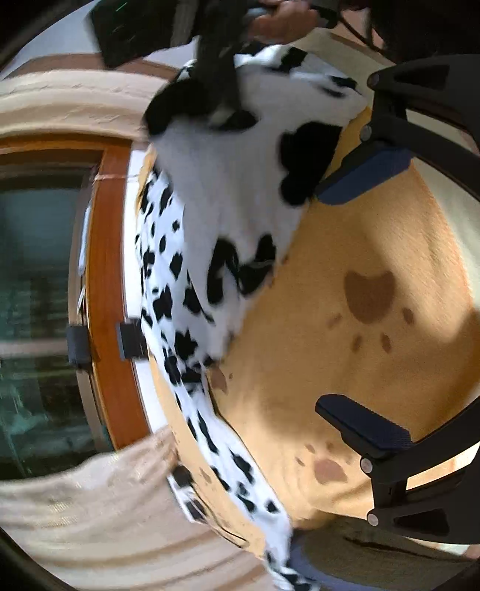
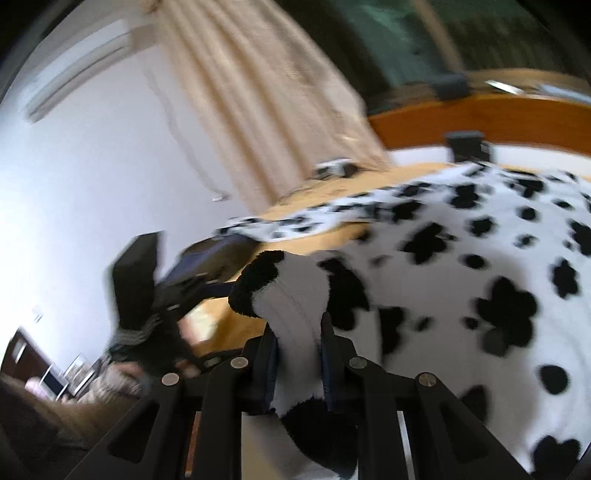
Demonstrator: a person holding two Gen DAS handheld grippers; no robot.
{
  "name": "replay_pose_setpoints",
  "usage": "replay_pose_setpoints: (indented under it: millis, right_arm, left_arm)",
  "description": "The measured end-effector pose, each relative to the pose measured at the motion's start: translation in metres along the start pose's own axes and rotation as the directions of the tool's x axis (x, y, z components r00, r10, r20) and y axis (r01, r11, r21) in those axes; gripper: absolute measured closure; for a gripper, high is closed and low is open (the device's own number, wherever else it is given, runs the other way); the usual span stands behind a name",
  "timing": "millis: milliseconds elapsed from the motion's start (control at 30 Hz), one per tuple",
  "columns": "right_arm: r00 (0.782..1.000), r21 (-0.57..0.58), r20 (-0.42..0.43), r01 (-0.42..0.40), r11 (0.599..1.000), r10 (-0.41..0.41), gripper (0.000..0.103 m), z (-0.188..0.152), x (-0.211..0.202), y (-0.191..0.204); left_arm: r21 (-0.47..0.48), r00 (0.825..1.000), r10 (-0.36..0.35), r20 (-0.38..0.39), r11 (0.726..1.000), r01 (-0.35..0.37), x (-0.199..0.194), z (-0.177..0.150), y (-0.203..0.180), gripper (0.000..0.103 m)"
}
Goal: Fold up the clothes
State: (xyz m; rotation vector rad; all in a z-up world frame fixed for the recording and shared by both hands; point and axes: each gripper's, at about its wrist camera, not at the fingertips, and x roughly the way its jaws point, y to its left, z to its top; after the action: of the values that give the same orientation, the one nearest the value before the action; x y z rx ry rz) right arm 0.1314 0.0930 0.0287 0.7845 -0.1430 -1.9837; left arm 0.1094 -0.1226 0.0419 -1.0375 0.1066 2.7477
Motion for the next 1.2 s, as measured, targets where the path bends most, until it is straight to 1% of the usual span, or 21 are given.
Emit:
replay_pose_setpoints:
  millis: [100, 133, 200, 267, 367, 400, 467, 500, 567, 600, 667, 733, 800, 867, 933, 1000, 1067, 1100, 1133, 1167, 1200]
  right_arm:
    - [0.995, -0.076, -0.035, -0.095, 0.993, 0.092, 0.082, -0.005, 0.01, 0.028]
    - [0.992, -0.093, -0.056, -0.116, 0.989, 0.111, 0.082, -0.007, 0.017, 0.035]
    - [0.985, -0.114, -0.108, -0.144, 0.983, 0.132, 0.083, -0.014, 0.035, 0.046]
    - [0.977, -0.134, -0.166, -0.154, 0.979, 0.13, 0.083, -0.021, 0.057, 0.055]
    - [0.961, -0.152, -0.264, -0.129, 0.98, 0.086, 0.082, -0.033, 0.094, 0.063]
    - [0.954, -0.146, -0.289, -0.126, 0.981, 0.08, 0.082, -0.035, 0.102, 0.063]
    - [0.948, -0.154, -0.312, -0.113, 0.982, 0.06, 0.08, -0.038, 0.109, 0.063]
    - [0.949, -0.16, -0.311, -0.112, 0.981, 0.057, 0.074, -0.039, 0.108, 0.063]
    - [0.956, -0.172, -0.29, -0.103, 0.98, 0.05, 0.047, -0.04, 0.096, 0.061]
    - [0.96, -0.178, -0.275, -0.097, 0.979, 0.045, 0.029, -0.04, 0.088, 0.06]
    - [0.975, -0.181, -0.223, -0.053, 0.982, 0.012, 0.027, -0.041, 0.063, 0.054]
    - [0.986, -0.161, -0.152, 0.044, 0.986, -0.068, 0.027, -0.044, 0.028, 0.039]
    - [0.98, -0.107, -0.089, 0.168, 0.98, -0.178, 0.027, -0.046, -0.006, 0.016]
    - [0.961, -0.045, -0.06, 0.269, 0.962, -0.271, 0.027, -0.047, -0.032, -0.007]
    - [0.921, -0.015, -0.069, 0.382, 0.924, -0.382, 0.027, -0.052, -0.047, -0.031]
    - [0.885, -0.028, -0.122, 0.449, 0.893, -0.449, 0.027, -0.06, -0.05, -0.047]
    - [0.829, -0.069, -0.217, 0.514, 0.855, -0.516, 0.027, -0.079, -0.049, -0.063]
    - [0.814, -0.123, -0.226, 0.521, 0.845, -0.535, 0.026, -0.089, -0.052, -0.064]
    - [0.814, -0.2, -0.206, 0.509, 0.837, -0.544, 0.026, -0.099, -0.058, -0.058]
    - [0.815, -0.234, -0.201, 0.499, 0.834, -0.544, 0.026, -0.106, -0.066, -0.055]
    - [0.817, -0.236, -0.209, 0.491, 0.838, -0.537, 0.026, -0.111, -0.076, -0.055]
  left_arm:
    - [-0.129, 1.0, 0.004, 0.02, 0.992, -0.001, -0.019, -0.008, 0.034, 0.0]
    - [-0.182, 1.0, 0.003, 0.029, 0.983, 0.002, -0.025, -0.012, 0.047, 0.0]
    - [-0.297, 0.999, -0.003, 0.052, 0.955, 0.018, -0.036, -0.021, 0.074, 0.0]
    - [-0.394, 0.997, 0.001, 0.076, 0.919, 0.03, -0.043, -0.029, 0.095, 0.0]
    - [-0.488, 0.994, -0.025, 0.104, 0.87, 0.072, -0.044, -0.033, 0.112, 0.0]
    - [-0.506, 0.993, -0.041, 0.113, 0.858, 0.092, -0.043, -0.033, 0.113, 0.0]
    - [-0.51, 0.99, -0.073, 0.122, 0.851, 0.126, -0.038, -0.029, 0.109, 0.0]
    - [-0.502, 0.989, -0.086, 0.121, 0.854, 0.135, -0.034, -0.026, 0.104, 0.0]
    - [-0.479, 0.985, -0.128, 0.116, 0.861, 0.169, -0.022, -0.015, 0.092, 0.0]
    - [-0.468, 0.982, -0.153, 0.111, 0.863, 0.188, -0.016, -0.009, 0.084, 0.0]
    - [-0.446, 0.973, -0.204, 0.106, 0.865, 0.23, -0.002, 0.005, 0.067, 0.0]
    - [-0.426, 0.961, -0.256, 0.102, 0.862, 0.274, 0.009, 0.016, 0.05, 0.0]
    - [-0.4, 0.952, -0.297, 0.079, 0.865, 0.303, 0.024, 0.026, 0.031, 0.0]
    - [-0.373, 0.945, -0.323, 0.042, 0.873, 0.315, 0.041, 0.034, 0.011, 0.0]
    - [-0.341, 0.952, -0.307, -0.024, 0.897, 0.28, 0.06, 0.039, -0.007, 0.0]
    - [-0.295, 0.965, -0.247, -0.084, 0.932, 0.213, 0.072, 0.037, -0.018, 0.0]
    - [-0.222, 0.977, -0.187, -0.107, 0.962, 0.16, 0.074, 0.032, -0.023, 0.0]
    - [-0.171, 0.982, -0.147, -0.115, 0.977, 0.126, 0.072, 0.027, -0.026, 0.0]
    - [-0.129, 0.987, -0.094, -0.132, 0.989, 0.077, 0.072, 0.023, -0.028, 0.0]
    - [-0.095, 0.988, -0.051, -0.147, 0.995, 0.037, 0.072, 0.018, -0.03, 0.0]
    - [-0.074, 0.987, -0.029, -0.16, 0.997, 0.017, 0.073, 0.012, -0.029, 0.0]
